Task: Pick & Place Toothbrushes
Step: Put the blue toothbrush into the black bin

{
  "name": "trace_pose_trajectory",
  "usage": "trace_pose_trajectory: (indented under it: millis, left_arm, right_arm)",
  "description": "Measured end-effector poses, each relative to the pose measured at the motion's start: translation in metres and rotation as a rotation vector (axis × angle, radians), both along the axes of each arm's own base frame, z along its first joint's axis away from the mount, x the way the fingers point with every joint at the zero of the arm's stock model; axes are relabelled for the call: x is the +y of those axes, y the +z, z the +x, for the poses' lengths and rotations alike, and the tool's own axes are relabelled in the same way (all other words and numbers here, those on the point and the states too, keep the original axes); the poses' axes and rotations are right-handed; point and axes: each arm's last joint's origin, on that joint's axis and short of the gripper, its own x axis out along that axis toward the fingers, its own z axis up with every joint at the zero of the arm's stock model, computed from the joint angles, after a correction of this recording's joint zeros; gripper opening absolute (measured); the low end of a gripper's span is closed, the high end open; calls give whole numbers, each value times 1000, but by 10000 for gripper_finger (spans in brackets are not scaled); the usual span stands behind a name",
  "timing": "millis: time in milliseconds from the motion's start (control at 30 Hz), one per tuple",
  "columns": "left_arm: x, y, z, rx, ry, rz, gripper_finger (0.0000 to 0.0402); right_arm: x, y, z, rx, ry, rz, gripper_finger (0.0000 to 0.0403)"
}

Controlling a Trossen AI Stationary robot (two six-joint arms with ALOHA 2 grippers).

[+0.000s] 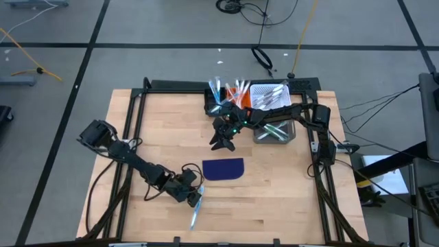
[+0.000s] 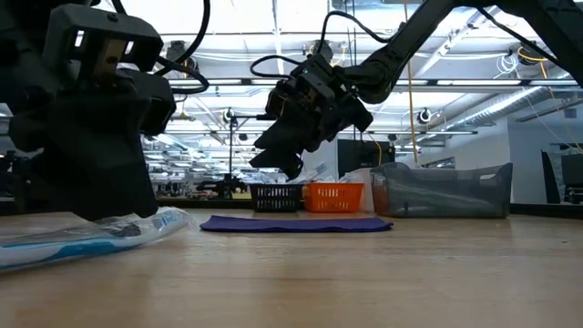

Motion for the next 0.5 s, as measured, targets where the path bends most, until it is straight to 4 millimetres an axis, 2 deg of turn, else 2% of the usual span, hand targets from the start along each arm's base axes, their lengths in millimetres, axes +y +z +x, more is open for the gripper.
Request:
trace_pose_trajectory:
  millis: [167,267,400,500]
  left_arm:
    - [0,-1,0,3,0,1,146]
    - [0,-1,1,-1,-10,8,108]
    - [2,-2,1,2,-19,11,28]
    - [4,-2,3,1,-11,12,9]
  right_arm:
    - [0,0,0,1,2,-3,180]
    - [0,0,0,2,2,-4,180]
    - [0,-1,0,6,-14,-16,180]
    - [-1,-2,0,20,-39,-31,180]
